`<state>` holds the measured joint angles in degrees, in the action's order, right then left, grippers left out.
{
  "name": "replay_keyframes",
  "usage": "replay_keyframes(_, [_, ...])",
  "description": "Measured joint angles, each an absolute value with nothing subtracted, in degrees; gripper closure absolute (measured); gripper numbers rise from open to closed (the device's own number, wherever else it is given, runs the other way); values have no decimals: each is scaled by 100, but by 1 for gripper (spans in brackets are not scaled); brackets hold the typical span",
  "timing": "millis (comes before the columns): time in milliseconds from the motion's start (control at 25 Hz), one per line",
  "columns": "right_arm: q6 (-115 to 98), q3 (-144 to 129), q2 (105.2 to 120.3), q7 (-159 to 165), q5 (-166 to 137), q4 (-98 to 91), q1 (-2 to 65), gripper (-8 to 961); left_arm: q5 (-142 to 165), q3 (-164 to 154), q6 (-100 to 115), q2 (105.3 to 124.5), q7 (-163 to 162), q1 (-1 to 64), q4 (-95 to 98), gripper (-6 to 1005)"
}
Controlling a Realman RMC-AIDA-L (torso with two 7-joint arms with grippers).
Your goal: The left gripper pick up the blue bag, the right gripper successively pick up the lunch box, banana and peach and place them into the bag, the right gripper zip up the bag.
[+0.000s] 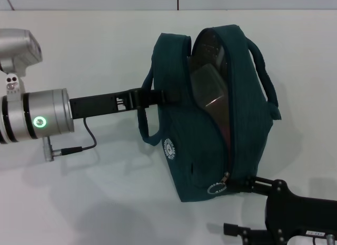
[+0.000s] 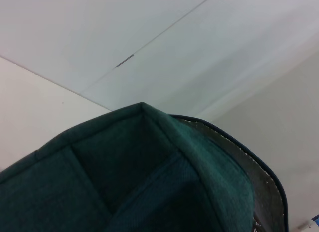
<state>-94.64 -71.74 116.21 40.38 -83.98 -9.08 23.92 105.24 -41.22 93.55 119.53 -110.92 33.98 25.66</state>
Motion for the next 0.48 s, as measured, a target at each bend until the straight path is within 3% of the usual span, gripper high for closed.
replay_keyframes(480, [-9271, -7151, 11619, 3907, -7948, -899, 2162, 169, 10520, -4122, 9361, 11949, -11092, 3372, 2566, 960])
